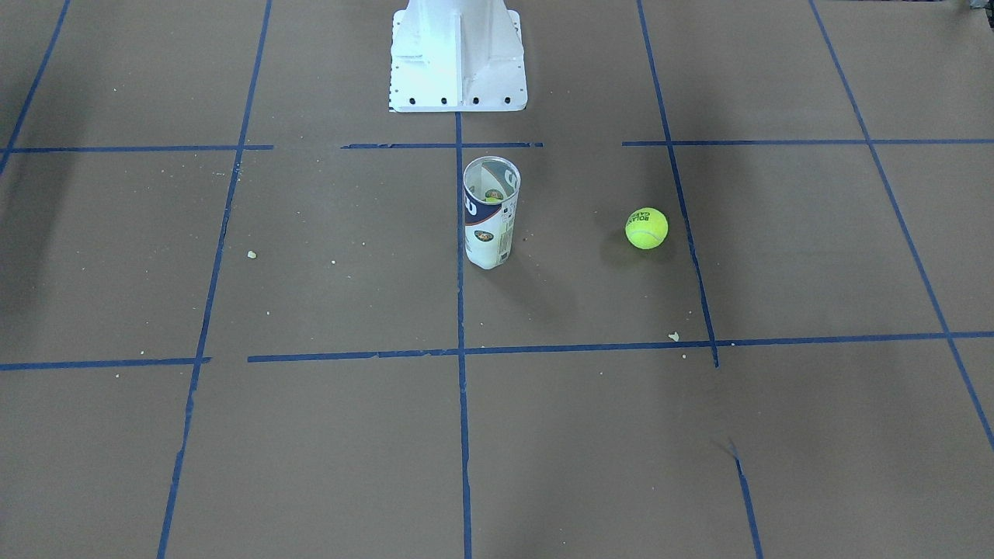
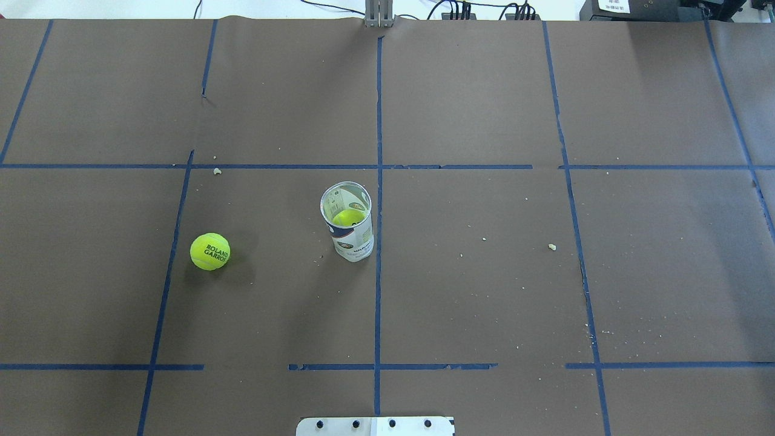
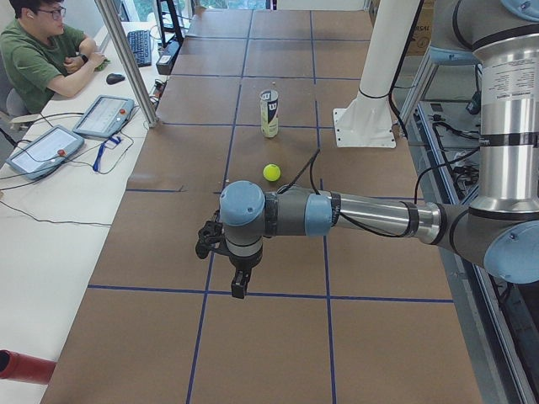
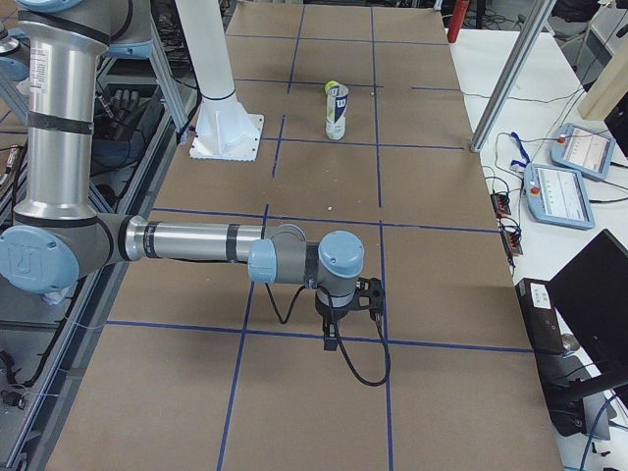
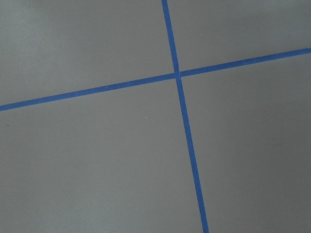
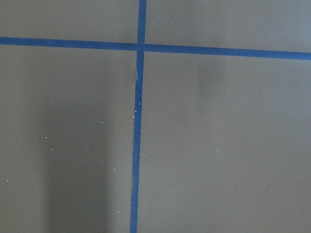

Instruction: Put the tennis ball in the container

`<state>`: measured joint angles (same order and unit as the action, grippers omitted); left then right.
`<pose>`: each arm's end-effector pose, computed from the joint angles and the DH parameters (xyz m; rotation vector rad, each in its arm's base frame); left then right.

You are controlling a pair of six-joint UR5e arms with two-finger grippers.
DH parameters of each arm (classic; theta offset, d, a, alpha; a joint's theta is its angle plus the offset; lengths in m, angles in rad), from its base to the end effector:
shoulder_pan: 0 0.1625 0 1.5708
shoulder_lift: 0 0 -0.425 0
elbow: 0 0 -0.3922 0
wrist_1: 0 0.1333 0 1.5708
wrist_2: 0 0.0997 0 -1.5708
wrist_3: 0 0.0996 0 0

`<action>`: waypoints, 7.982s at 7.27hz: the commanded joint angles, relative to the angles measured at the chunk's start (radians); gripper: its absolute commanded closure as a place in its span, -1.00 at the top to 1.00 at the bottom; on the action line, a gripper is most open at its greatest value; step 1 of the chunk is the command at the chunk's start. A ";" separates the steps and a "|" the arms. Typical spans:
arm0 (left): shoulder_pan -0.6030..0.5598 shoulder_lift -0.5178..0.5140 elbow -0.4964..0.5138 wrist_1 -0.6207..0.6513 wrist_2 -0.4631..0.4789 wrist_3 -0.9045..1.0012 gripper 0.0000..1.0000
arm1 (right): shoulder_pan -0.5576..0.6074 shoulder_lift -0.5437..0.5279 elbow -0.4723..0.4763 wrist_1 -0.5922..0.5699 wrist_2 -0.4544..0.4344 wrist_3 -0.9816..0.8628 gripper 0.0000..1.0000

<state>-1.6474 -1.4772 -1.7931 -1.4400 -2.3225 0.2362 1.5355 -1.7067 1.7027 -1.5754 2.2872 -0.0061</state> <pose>-0.0994 -0.4425 0.6083 0.1152 0.7436 0.1512 0.0526 -0.4358 0.6611 -0.0187 -0.7162 -0.0365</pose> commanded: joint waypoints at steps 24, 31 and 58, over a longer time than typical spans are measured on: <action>0.994 -0.333 -0.104 -0.379 0.469 -1.514 1.00 | 0.000 0.001 0.000 0.000 0.000 0.000 1.00; 1.078 -0.336 -0.046 -0.392 0.509 -1.542 1.00 | 0.000 0.001 0.002 0.000 0.000 0.000 1.00; 1.008 -0.977 -0.068 0.270 0.273 -1.677 -0.73 | 0.000 0.001 0.000 -0.001 0.000 0.000 1.00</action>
<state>-0.6541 -2.4260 -1.8933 -1.1689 -2.0499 -1.4320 1.5355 -1.7060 1.7028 -1.5757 2.2872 -0.0061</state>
